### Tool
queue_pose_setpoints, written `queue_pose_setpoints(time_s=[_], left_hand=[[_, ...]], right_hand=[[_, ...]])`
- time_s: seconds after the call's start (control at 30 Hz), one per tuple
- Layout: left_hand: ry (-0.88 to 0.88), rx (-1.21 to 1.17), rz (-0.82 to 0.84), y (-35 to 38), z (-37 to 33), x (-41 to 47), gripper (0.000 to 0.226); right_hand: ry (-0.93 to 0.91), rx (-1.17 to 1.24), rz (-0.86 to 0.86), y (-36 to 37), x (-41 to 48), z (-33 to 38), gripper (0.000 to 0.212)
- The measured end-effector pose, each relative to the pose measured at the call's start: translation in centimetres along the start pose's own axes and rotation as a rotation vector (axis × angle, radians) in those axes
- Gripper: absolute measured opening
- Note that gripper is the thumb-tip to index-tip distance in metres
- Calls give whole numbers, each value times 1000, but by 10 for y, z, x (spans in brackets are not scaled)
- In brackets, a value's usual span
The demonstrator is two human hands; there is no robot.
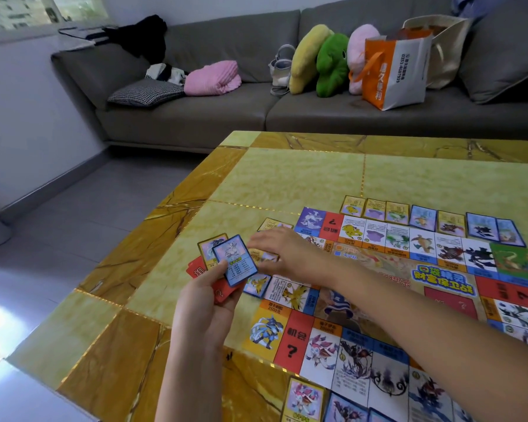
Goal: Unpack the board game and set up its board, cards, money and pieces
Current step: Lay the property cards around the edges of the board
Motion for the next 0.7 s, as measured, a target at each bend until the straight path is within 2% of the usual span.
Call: queue_pose_setpoints(time_s=[0.13, 0.23, 0.37, 0.53, 0.7], left_hand=[[7, 36, 29, 4, 1, -3, 4], [47, 155, 113, 12, 0, -8, 10], [78, 371, 285, 25, 5, -16, 15], [-31, 415, 337, 31, 15, -18, 32], [-44, 458, 407, 35, 18, -23, 24]], right_hand=[[80, 470, -228, -28, -12, 7, 36], [96, 653, -194, -36, -22, 15, 26], [117, 646, -143, -36, -35, 19, 27], [183, 584, -190, -38, -56, 13, 20], [270, 608, -204, -40, -76, 5, 19]])
Point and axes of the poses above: each hand's wrist, its own x-axis towards the middle knuckle, its own y-axis out of the palm, z = x × y, the point moved 7 cm from there along x, towards the middle knuckle, and after that the axes turned 11 degrees about x, right-handed, at the moved point
